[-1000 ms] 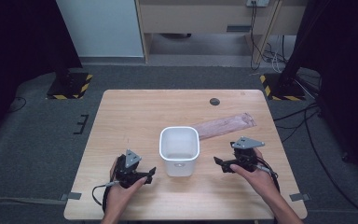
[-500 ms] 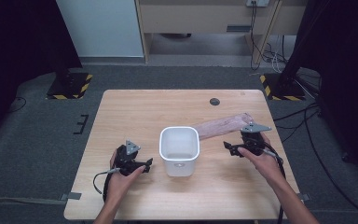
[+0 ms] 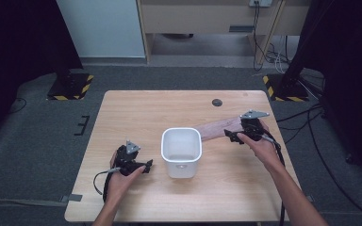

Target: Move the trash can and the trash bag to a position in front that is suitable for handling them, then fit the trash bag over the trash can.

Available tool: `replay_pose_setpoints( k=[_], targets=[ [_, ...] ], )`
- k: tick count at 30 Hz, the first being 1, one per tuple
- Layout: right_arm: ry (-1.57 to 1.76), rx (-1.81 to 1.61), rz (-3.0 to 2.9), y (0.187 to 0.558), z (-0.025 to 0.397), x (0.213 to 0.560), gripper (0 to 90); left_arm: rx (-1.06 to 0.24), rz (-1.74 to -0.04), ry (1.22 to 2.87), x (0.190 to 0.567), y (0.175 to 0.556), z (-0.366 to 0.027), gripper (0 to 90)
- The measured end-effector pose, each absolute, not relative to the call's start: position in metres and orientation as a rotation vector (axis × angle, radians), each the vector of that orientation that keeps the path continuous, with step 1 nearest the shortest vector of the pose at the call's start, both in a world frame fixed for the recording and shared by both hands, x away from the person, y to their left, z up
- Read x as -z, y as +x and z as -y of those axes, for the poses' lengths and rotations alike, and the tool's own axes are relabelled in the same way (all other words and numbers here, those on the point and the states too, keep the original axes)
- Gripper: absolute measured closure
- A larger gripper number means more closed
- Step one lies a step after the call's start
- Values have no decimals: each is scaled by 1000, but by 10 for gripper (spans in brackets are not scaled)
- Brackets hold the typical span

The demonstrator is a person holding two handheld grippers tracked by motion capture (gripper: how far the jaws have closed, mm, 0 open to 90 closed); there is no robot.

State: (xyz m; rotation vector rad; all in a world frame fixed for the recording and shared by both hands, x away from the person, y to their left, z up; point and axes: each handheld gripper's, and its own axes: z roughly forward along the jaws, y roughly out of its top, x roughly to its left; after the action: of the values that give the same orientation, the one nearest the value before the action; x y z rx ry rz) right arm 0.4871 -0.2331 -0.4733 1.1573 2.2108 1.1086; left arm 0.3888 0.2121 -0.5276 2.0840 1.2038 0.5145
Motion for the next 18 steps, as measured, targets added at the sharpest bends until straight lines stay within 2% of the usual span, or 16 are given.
replay_pose_setpoints(
  k=[9, 12, 18],
  targets=[
    [1146, -1094, -2225, 497, 226, 482, 115, -513, -1217, 2086, 529, 388, -213, 47],
    [1145, -1117, -2220, 505, 227, 487, 153, -506, -1216, 2104, 531, 389, -213, 47],
    [1123, -1111, -2266, 517, 225, 497, 148, -501, -1225, 2106, 534, 389, -214, 45]
  ],
)
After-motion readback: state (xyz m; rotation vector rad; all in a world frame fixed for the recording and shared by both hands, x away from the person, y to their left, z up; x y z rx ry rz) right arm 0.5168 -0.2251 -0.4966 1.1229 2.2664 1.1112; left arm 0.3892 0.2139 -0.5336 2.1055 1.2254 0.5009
